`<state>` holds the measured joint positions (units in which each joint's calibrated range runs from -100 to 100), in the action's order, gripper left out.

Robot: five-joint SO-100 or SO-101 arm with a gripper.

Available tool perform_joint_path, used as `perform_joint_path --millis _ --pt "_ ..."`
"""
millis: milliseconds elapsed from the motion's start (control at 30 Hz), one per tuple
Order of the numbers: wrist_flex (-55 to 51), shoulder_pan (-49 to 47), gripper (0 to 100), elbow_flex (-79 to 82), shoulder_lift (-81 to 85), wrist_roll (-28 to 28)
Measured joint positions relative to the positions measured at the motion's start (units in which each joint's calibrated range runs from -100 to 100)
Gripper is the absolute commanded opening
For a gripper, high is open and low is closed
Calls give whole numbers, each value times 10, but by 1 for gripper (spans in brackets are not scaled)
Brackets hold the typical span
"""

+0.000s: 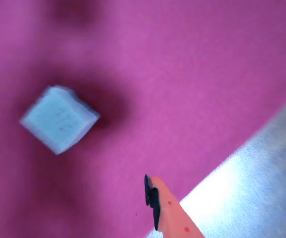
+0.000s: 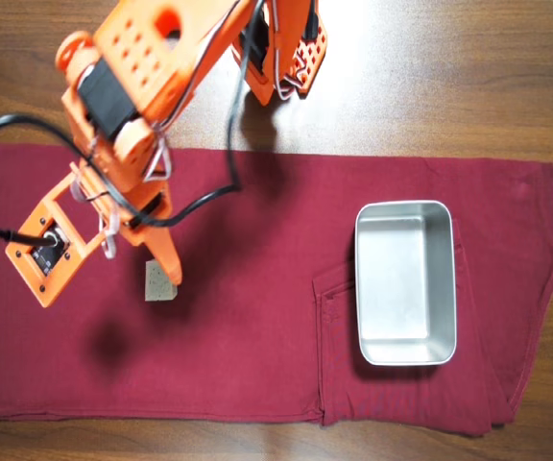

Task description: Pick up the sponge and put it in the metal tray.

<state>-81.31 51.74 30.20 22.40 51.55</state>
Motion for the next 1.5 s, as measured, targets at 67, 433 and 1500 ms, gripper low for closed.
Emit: perform_joint_path --millis 67,433,1500 --pt "37 -5 47 0 -55 1" --pt "146 -51 48 -23 -197 -18" --pt "237 -91 0 -89 -349 -60"
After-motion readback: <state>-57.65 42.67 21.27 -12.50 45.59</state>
